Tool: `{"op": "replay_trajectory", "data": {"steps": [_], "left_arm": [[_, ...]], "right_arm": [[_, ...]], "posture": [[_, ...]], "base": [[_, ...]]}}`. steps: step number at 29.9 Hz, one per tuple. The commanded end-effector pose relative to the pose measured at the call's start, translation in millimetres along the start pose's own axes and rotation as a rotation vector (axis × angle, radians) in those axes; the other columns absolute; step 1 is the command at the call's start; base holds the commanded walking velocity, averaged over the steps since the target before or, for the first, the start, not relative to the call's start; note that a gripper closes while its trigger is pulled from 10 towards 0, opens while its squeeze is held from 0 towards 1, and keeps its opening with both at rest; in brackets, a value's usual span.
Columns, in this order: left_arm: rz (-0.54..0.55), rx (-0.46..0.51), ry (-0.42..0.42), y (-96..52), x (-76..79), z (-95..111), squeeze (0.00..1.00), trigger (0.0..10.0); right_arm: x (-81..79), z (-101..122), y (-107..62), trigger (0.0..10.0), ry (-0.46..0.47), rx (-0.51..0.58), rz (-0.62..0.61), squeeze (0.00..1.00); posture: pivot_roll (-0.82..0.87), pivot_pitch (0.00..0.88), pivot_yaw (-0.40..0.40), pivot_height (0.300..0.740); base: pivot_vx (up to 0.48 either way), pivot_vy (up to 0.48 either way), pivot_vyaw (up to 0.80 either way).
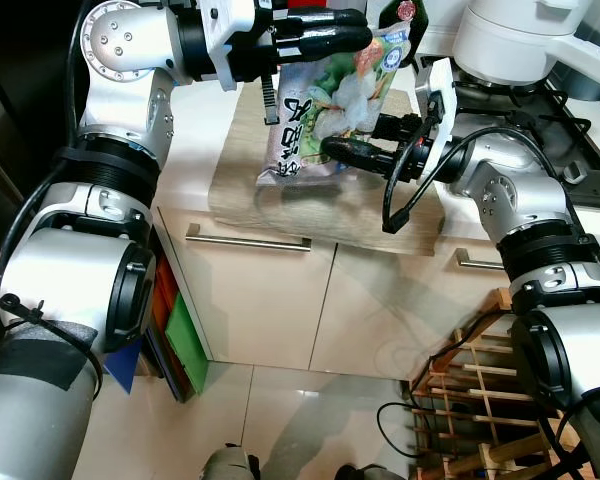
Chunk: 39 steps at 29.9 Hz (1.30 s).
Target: Restocking fridge
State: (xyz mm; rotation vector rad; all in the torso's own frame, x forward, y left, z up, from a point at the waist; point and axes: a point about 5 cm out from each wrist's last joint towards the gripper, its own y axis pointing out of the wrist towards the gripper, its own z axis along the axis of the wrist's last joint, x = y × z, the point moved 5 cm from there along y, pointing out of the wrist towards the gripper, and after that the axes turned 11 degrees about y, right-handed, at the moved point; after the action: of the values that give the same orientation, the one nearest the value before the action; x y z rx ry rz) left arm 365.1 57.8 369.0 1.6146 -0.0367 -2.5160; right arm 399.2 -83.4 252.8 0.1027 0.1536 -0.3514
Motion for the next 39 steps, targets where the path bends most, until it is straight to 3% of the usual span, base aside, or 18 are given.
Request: {"op": "replay_trajectory", "data": {"steps": [1, 10, 17, 18, 19, 22, 23, 24, 25, 26, 34, 39], "left_arm": [[0.005, 0.038, 0.043, 3.2, -8.8, 12, 0.00, 0.0], [-0.030, 0.080, 0.003, 6.6, 2.2, 15, 0.00, 0.0], [-0.026, 0.055, -0.047, 4.7, 5.2, 10, 0.00, 0.0], [-0.032, 0.020, -0.081, 4.9, 5.2, 6, 0.00, 10.0], [-0.021, -0.027, -0.127, 4.1, 1.1, 1, 0.00, 10.0], [-0.017, -0.032, -0.131, 3.8, -0.3, 0, 0.00, 10.0], [-0.008, -0.044, -0.092, 1.8, -2.0, 0, 0.00, 10.0], [0.025, -0.062, -0.067, -0.7, -6.4, -1, 0.42, 10.0], [0.025, -0.062, -0.067, -0.7, -6.4, -1, 0.42, 10.0], [0.052, -0.085, -0.048, -3.4, -9.8, -3, 1.00, 10.0], [0.262, -0.155, -0.115, -24.6, -38.2, -12, 1.00, 10.0], [0.392, -0.215, -0.123, -47.0, -56.7, -17, 1.00, 10.0]], "right_arm": [[-4.4, 17, 3.7, 0.0, -0.029, 0.037, 0.023, 0.00], [-7.8, 23, 7.0, 0.0, -0.029, 0.064, 0.044, 0.00], [-10.9, 24, 8.0, 0.0, -0.027, 0.091, 0.050, 0.00], [-11.0, 25, 7.8, 0.0, -0.025, 0.099, 0.049, 0.00], [-11.2, 25, 7.4, 0.0, -0.021, 0.115, 0.044, 0.00], [-11.3, 25, 7.2, 0.0, -0.020, 0.119, 0.042, 0.00], [-11.1, 25, 6.8, 0.0, -0.016, 0.125, 0.038, 0.00], [-11.3, 24, 6.4, 0.0, -0.010, 0.133, 0.034, 0.00], [-11.3, 24, 6.4, 0.0, -0.010, 0.133, 0.034, 0.00], [-11.0, 23, 5.8, 0.0, -0.003, 0.143, 0.026, 0.00], [-7.8, 13, 1.3, 0.0, 0.043, 0.242, -0.084, 0.00], [-15.4, -2, -3.3, 0.0, 0.088, 0.256, -0.093, 0.00]], "posture": [[0.03, 0.011, 0.014, 0.740], [0.04, 0.008, 0.014, 0.740], [0.04, 0.003, 0.014, 0.740], [0.04, 0.003, 0.014, 0.740], [0.03, 0.000, 0.014, 0.740], [0.03, 0.000, 0.014, 0.740], [0.03, 0.000, 0.014, 0.740], [0.03, 0.000, 0.011, 0.740], [0.03, 0.000, 0.011, 0.740], [0.03, 0.000, 0.011, 0.740], [0.03, 0.000, 0.010, 0.740], [0.03, 0.000, 0.015, 0.740]], "base": [[0.000, 0.000, 0.00], [0.000, 0.000, 0.00], [0.000, 0.000, 0.00], [0.000, 0.000, 0.00], [0.000, 0.000, 0.00], [0.000, 0.000, 0.00], [0.000, 0.000, 0.00], [0.000, 0.000, 0.00], [0.000, 0.000, 0.00], [0.000, 0.000, 0.00], [0.000, 0.000, 0.00], [0.000, 0.000, 0.00]]}}
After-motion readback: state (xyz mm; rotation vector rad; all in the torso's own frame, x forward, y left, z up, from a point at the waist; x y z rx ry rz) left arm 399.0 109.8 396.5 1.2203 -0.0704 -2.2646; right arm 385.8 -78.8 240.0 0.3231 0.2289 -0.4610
